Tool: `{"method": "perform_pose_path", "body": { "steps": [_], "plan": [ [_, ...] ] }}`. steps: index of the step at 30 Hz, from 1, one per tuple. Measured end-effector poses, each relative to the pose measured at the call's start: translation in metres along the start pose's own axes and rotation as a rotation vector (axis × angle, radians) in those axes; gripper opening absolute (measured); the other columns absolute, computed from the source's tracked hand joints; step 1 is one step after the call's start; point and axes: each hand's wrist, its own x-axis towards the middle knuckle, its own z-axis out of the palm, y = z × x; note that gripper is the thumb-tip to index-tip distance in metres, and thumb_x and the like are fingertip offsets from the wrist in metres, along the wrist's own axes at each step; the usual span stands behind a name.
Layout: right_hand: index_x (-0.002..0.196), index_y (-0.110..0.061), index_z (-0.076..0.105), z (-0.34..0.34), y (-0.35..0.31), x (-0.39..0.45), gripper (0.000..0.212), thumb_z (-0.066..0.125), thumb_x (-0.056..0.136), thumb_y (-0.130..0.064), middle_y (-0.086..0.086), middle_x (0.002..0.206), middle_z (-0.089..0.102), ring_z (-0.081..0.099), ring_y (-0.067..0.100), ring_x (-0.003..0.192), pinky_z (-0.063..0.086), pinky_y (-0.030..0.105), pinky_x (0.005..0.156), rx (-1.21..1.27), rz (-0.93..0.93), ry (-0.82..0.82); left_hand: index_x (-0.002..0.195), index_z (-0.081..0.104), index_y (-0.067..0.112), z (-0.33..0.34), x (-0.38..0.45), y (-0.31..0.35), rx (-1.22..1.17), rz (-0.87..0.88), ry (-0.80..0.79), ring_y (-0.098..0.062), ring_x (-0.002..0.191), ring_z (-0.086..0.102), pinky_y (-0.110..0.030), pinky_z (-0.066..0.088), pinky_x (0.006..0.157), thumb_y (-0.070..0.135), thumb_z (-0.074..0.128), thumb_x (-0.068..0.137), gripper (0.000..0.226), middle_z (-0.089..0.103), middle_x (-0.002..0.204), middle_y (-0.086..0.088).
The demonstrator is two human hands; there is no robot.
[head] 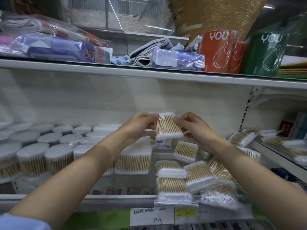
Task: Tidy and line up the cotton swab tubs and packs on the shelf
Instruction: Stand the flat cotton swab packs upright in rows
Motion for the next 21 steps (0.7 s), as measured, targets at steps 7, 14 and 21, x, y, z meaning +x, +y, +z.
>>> {"method": "perform_pose_path", "body": {
  "steps": [7, 14, 21],
  "plan": [
    [0.079, -0.014, 0.048, 0.0011, 0.0002, -0.0083, 0.018, 0.063, 0.088, -0.017, 0.01, 0.079, 0.06, 0.053, 0.022, 0.074, 0.044, 0.027, 0.059, 0.151, 0.037, -0.076, 0.089, 0.062, 0.002, -0.0016, 0.0022, -0.004, -0.11, -0.069, -0.016, -0.016, 0.063, 0.062, -0.025, 0.054, 0.057, 0.015, 0.051, 0.095, 0.019, 0.067, 0.076, -0.008],
    [0.09, -0.025, 0.065, -0.0051, 0.0056, -0.0087, 0.006, 0.065, 0.087, -0.02, -0.003, 0.083, 0.061, 0.052, 0.008, 0.065, 0.041, 0.022, 0.057, -0.122, -0.059, -0.057, 0.102, 0.061, -0.005, -0.0039, -0.0041, -0.003, -0.018, 0.016, 0.0, -0.023, 0.08, 0.067, -0.041, 0.058, 0.073, 0.007, 0.059, 0.088, 0.018, 0.068, 0.092, -0.013],
    [0.117, -0.017, 0.061, -0.0005, 0.0005, -0.0106, 0.034, 0.068, 0.084, -0.015, -0.005, 0.082, 0.059, 0.052, 0.004, 0.063, 0.044, 0.019, 0.058, -0.104, -0.073, -0.061, 0.089, 0.058, 0.002, 0.0031, -0.0021, -0.003, -0.05, 0.074, 0.055, -0.023, 0.079, 0.067, -0.032, 0.059, 0.058, -0.003, 0.063, 0.083, 0.009, 0.065, 0.09, -0.013]
  ]
}}
